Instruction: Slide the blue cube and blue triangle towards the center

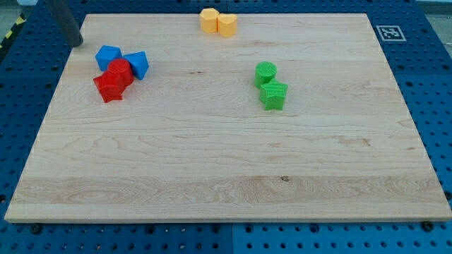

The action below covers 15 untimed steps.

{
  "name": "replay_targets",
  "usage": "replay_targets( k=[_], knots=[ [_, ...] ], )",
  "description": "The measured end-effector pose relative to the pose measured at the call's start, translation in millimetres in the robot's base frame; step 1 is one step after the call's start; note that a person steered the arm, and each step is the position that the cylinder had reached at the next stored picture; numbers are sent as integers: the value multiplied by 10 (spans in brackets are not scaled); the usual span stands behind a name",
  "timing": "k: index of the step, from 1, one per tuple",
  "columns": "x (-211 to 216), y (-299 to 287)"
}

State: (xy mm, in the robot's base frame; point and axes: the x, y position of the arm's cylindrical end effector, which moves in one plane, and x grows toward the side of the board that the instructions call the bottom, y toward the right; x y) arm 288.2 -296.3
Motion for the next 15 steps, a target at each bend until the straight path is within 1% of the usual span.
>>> replay_targets(
  k=[1, 3, 5, 8, 11, 15],
  knots=[
    [72, 254],
    [437, 255],
    [337, 513],
    [467, 986],
    [760, 1443],
    [768, 1816]
  ],
)
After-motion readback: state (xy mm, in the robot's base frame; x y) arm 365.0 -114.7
